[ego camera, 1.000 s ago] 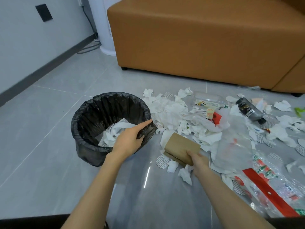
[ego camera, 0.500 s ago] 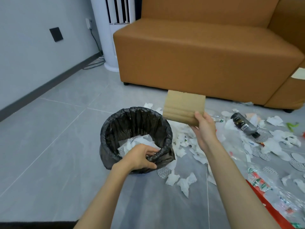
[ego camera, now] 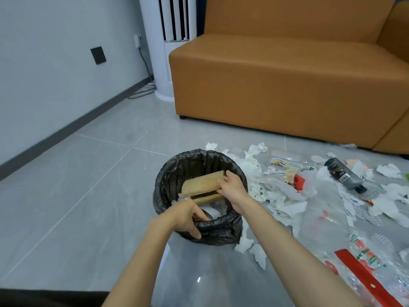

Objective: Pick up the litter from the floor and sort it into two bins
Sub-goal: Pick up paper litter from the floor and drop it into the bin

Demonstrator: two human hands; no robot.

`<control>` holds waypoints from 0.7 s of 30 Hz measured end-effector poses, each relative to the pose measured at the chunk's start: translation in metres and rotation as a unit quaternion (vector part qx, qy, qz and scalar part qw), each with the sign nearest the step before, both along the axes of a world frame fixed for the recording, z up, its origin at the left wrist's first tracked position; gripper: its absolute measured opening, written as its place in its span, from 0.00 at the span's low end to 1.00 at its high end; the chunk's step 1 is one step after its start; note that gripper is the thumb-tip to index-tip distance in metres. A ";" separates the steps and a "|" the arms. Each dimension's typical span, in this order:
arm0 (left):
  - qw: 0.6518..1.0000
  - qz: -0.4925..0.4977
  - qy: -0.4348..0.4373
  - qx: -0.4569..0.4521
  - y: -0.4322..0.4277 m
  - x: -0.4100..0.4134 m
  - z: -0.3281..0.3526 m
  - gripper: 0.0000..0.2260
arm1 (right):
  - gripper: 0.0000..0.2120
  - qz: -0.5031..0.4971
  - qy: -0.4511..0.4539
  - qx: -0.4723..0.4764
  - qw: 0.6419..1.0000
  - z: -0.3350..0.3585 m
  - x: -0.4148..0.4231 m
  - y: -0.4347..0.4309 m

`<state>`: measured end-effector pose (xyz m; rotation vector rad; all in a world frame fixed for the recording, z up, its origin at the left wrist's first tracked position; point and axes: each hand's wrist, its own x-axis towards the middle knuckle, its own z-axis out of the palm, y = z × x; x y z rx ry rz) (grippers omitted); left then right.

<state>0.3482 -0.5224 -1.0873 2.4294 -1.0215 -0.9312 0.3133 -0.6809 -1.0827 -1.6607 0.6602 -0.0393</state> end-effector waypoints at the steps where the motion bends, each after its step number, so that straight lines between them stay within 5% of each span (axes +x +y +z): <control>1: 1.000 0.003 -0.001 0.001 0.000 0.000 0.000 0.22 | 0.26 0.012 0.002 -0.091 0.996 -0.003 -0.001 -0.002; 3: 1.000 0.009 0.001 0.001 0.002 0.002 -0.001 0.21 | 0.24 0.043 -0.028 -0.268 0.962 -0.004 -0.004 -0.005; 6: 1.000 0.013 0.012 -0.004 0.002 0.004 -0.001 0.21 | 0.18 0.121 -0.049 -0.382 0.915 -0.002 -0.004 -0.006; 11: 0.999 0.001 0.050 0.001 0.003 0.005 -0.004 0.21 | 0.23 0.342 0.109 -0.411 0.838 -0.010 0.004 -0.005; 21: 0.998 -0.023 0.052 0.025 0.014 0.009 -0.007 0.22 | 0.26 0.450 0.257 -0.424 0.743 -0.024 0.015 0.004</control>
